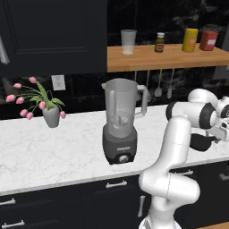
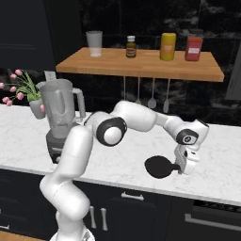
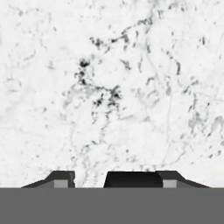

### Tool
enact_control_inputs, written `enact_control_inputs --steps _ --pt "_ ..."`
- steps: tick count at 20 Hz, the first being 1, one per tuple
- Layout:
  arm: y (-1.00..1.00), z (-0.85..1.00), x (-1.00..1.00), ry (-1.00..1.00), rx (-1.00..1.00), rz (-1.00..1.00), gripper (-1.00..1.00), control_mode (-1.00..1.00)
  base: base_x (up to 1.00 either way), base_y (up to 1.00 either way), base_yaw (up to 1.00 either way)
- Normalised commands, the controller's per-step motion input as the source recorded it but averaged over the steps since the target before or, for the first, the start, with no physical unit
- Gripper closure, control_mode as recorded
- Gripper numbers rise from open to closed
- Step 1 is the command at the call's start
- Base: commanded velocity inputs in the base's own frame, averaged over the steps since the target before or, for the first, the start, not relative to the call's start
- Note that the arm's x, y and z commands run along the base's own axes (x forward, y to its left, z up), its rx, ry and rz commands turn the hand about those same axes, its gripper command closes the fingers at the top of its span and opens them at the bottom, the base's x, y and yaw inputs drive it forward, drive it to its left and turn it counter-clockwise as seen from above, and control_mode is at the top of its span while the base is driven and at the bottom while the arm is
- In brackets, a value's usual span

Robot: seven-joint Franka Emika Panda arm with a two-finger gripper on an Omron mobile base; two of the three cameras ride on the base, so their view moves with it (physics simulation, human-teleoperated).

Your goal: Close the lid blender by securely placing the lid on top.

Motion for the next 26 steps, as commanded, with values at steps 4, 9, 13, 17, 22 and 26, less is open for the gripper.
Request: enact_control_inputs --steps 4,9,13,17,22,26 --pt "0.43 -0.08 -0.31 0.0 0.0 -0.09 1.0 -1.0 0.0 0.0 0.0" --pt "0.19 0.56 -0.87 -0.08 0.09 -0.12 1.0 -1.0 0.0 0.0 0.0" --pt "0.34 1.0 -1.0 -0.14 0.19 -0.14 1.0 -1.0 0.0 0.0 0.0" --pt "0.6 1.0 -0.85 -0.19 0.21 -0.11 1.0 -1.0 0.0 0.0 0.0" --pt "0.96 1.0 -0.19 -0.1 0.15 -0.06 1.0 -1.0 0.0 0.0 0.0" --pt "0.97 1.0 0.0 0.0 0.13 -0.01 1.0 -1.0 0.0 0.0 0.0"
